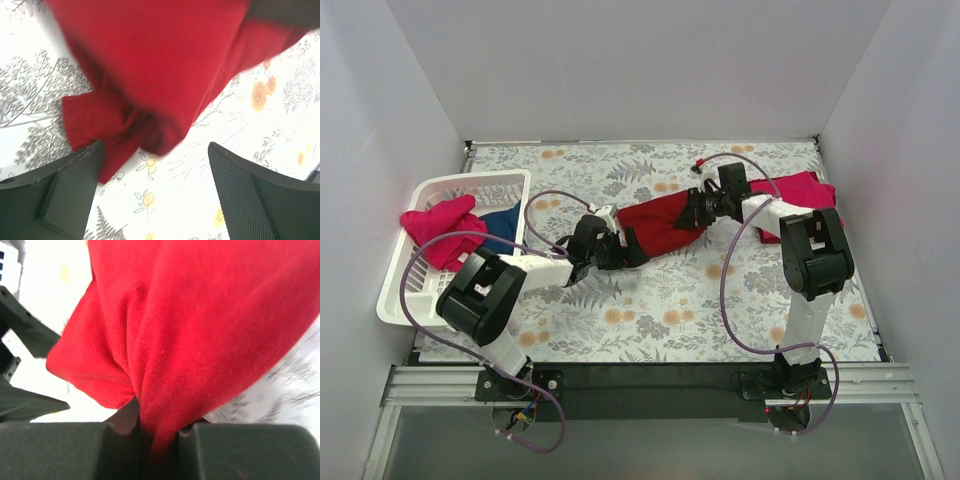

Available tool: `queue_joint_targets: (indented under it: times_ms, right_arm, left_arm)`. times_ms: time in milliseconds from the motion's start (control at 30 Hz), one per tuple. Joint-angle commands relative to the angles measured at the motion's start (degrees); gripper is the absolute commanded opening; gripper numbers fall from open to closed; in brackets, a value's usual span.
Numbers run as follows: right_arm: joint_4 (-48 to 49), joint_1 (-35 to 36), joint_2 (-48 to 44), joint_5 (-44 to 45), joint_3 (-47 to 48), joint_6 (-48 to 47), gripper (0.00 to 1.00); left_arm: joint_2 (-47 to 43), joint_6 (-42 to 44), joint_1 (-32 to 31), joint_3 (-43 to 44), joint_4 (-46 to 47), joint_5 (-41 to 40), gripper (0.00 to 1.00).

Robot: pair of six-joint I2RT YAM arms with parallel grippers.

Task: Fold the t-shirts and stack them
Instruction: Neatly place the folded tshirt to the corner

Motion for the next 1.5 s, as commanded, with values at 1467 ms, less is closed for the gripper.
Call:
queue_joint_targets:
  times_ms: [1467]
  right_arm:
    - [-50.37,-34.97,-7.86,3.92,37.08,-42.90,0.01]
  left_arm:
    - [-2.49,0.84,-0.01,-4.14,-7.91,-3.13,0.80]
